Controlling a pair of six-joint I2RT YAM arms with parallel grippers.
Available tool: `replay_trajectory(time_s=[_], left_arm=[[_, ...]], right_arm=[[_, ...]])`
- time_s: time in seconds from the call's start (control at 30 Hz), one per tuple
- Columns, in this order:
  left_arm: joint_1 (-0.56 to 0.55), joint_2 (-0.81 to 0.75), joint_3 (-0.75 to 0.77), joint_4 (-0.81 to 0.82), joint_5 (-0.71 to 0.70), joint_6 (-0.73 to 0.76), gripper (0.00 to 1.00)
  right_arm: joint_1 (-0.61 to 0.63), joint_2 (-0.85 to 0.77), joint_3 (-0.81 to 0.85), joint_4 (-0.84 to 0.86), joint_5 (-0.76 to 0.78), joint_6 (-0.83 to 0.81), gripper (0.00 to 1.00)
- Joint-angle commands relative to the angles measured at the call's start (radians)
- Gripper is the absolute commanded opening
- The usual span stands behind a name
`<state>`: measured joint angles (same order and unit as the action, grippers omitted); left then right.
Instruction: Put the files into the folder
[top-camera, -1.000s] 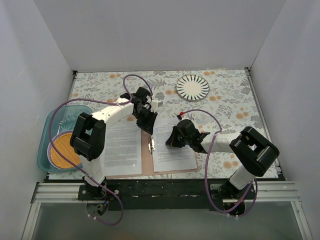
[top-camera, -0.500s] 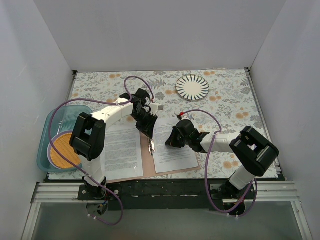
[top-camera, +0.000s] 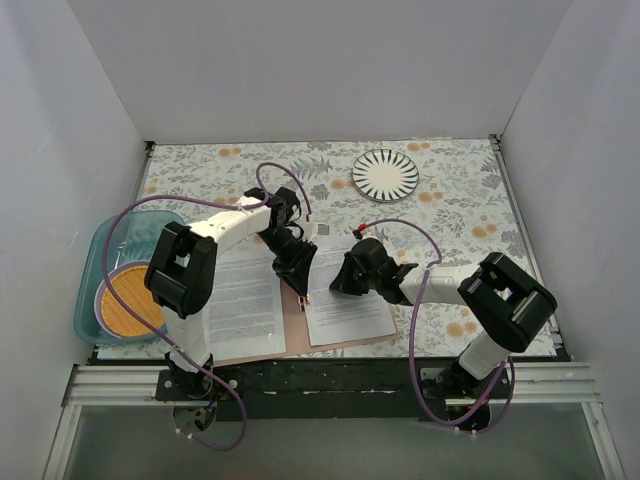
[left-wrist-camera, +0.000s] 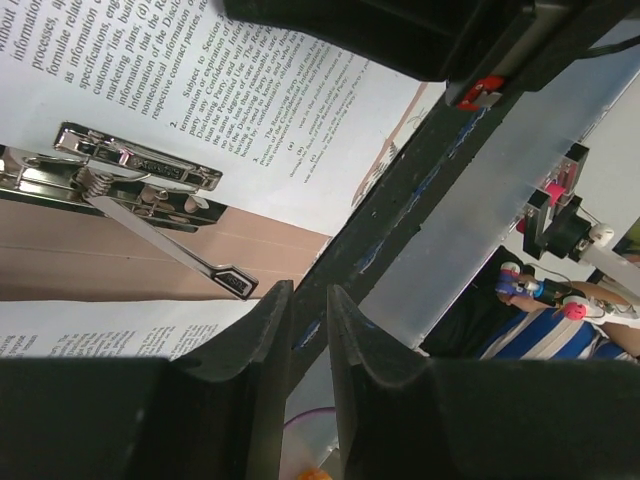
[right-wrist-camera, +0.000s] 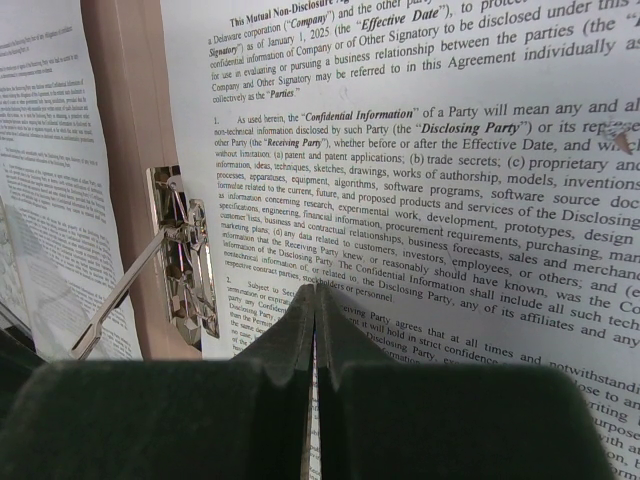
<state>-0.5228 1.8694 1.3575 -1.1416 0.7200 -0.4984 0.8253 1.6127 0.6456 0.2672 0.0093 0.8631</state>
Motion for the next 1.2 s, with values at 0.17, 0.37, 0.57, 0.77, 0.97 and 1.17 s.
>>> replay_trajectory(time_s=[0.17, 0.37, 0.57, 0.77, 0.97, 1.17], left_arm=[[0.033, 0.022, 0.221, 0.080, -0.119, -0.075, 0.20], [0.035, 0.103, 0.253, 0.172, -0.240, -0.077, 0.18], [0.024, 0.116, 0.135, 0.307, -0.336, -0.074, 0.18], [-0.002, 0.103, 0.060, 0.394, -0.450, -0.080, 0.18], [-0.023, 0.119, 0.019, 0.425, -0.510, -0.097, 0.17], [-0.025, 0.135, -0.012, 0.437, -0.527, -0.103, 0.16]], right_arm=[[0.011, 0.069, -0.035, -0.212, 0.046, -0.029, 0.01], [0.012, 0.066, -0.037, -0.212, 0.047, -0.027, 0.01], [0.012, 0.064, -0.053, -0.203, 0.046, -0.021, 0.01], [0.014, 0.062, -0.066, -0.192, 0.041, -0.010, 0.01], [0.021, 0.035, -0.083, -0.180, 0.034, 0.002, 0.01], [0.046, -0.034, -0.086, -0.165, 0.034, -0.036, 0.01]])
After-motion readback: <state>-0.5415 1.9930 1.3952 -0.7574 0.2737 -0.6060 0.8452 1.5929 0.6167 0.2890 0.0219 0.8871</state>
